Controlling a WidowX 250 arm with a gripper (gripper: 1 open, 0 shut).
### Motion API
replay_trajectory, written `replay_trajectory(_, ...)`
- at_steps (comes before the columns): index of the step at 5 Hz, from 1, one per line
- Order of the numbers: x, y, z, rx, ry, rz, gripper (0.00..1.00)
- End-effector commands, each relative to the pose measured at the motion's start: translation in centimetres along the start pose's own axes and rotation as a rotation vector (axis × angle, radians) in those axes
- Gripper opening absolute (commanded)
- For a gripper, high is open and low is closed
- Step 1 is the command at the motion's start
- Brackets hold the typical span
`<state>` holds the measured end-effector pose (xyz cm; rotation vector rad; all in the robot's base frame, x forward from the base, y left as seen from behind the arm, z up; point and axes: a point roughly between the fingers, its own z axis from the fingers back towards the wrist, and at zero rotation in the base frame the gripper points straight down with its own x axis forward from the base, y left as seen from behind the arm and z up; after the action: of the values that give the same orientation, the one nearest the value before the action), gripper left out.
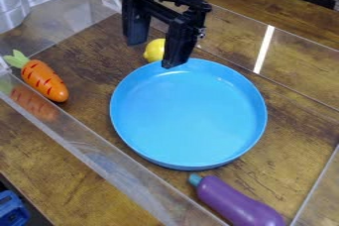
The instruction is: Move the carrot to the left side
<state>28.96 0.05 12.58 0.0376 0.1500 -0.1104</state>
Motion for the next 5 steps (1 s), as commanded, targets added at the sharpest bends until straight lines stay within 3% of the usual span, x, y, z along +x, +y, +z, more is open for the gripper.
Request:
replay_trajectory(1, 0.29, -0.39, 1.92, 0.018, -0.078, -0.01, 1.0)
replay_trajectory(3, 0.45, -1.0, 1.58, 0.031, -0.074, -0.02, 1.0)
replay_trajectory(5, 0.59, -0.74, 1.3, 0.022, -0.077, -0.016, 1.0)
